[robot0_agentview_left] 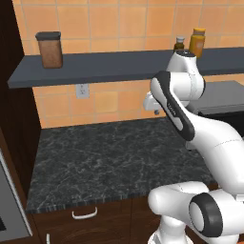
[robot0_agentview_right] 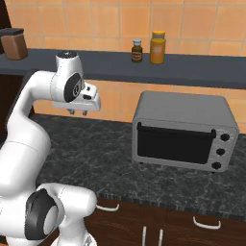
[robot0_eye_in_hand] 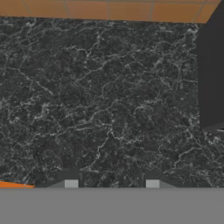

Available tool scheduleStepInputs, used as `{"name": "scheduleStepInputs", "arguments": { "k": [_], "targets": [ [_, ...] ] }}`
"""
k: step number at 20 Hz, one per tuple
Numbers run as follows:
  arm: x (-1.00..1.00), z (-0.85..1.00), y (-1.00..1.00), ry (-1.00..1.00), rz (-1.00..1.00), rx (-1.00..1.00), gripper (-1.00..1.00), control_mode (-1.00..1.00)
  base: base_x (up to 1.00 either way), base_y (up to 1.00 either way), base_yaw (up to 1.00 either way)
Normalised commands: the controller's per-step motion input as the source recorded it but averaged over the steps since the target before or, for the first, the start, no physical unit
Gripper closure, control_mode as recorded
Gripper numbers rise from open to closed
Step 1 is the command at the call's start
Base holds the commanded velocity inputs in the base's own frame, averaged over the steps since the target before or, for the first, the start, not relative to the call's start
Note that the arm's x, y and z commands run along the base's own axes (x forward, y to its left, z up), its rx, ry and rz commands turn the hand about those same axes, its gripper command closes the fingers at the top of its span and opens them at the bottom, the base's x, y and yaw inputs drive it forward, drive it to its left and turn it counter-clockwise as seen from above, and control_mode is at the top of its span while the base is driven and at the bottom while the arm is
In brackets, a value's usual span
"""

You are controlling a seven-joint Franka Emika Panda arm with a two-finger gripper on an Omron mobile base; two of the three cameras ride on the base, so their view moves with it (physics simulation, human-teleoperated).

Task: Navigate to the sink.

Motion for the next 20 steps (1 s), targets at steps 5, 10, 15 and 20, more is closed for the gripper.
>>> {"name": "scheduleStepInputs", "arguments": {
  "k": [5, 10, 15, 20],
  "targets": [
    [0.0, 0.0, 0.0, 0.0, 0.0, 0.0, -1.0, 1.0, 0.0, 0.0, 0.0],
    [0.0, 0.0, 0.0, 0.0, 0.0, 0.0, -1.0, 1.0, -0.08, 0.0, 0.0],
    [0.0, 0.0, 0.0, 0.0, 0.0, 0.0, -1.0, 1.0, -0.67, 0.0, -0.03],
    [0.0, 0.0, 0.0, 0.0, 0.0, 0.0, -1.0, 1.0, -0.31, 0.0, -0.06]
  ]
}}
